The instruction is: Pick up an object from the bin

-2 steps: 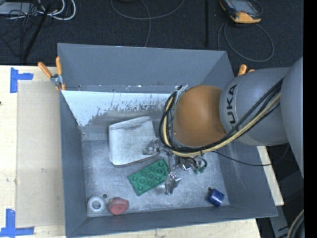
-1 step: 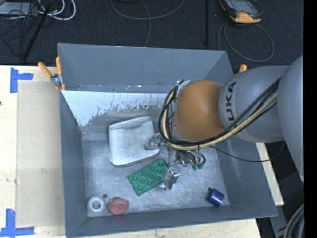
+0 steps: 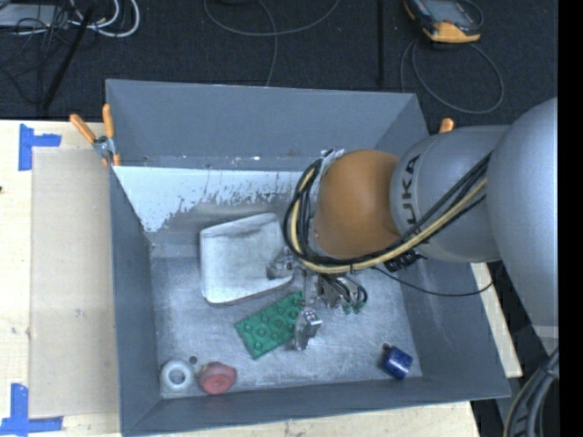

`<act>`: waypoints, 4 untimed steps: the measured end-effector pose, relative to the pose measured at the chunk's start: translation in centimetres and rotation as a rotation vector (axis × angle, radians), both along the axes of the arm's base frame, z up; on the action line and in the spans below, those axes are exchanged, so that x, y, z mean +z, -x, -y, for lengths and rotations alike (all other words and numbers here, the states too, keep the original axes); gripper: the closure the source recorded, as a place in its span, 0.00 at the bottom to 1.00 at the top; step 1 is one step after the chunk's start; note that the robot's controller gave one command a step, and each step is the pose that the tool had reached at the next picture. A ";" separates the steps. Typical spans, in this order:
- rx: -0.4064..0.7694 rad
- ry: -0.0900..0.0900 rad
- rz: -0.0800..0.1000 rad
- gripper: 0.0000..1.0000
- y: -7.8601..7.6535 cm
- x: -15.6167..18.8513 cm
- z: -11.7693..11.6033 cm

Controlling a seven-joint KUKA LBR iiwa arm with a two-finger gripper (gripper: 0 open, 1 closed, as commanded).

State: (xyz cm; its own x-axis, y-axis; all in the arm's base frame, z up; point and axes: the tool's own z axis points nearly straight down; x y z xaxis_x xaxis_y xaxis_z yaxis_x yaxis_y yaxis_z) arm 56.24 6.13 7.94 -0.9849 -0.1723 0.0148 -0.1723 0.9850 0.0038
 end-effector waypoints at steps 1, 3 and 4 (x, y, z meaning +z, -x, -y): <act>0.002 0.001 0.001 0.00 0.2 0.1 0.0; -0.002 0.000 0.019 1.00 -0.2 4.1 -0.1; -0.004 0.000 0.017 1.00 -0.2 5.0 -0.1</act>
Offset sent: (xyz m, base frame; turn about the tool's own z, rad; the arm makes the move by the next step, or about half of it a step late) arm 0.0000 0.0000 0.0000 0.0000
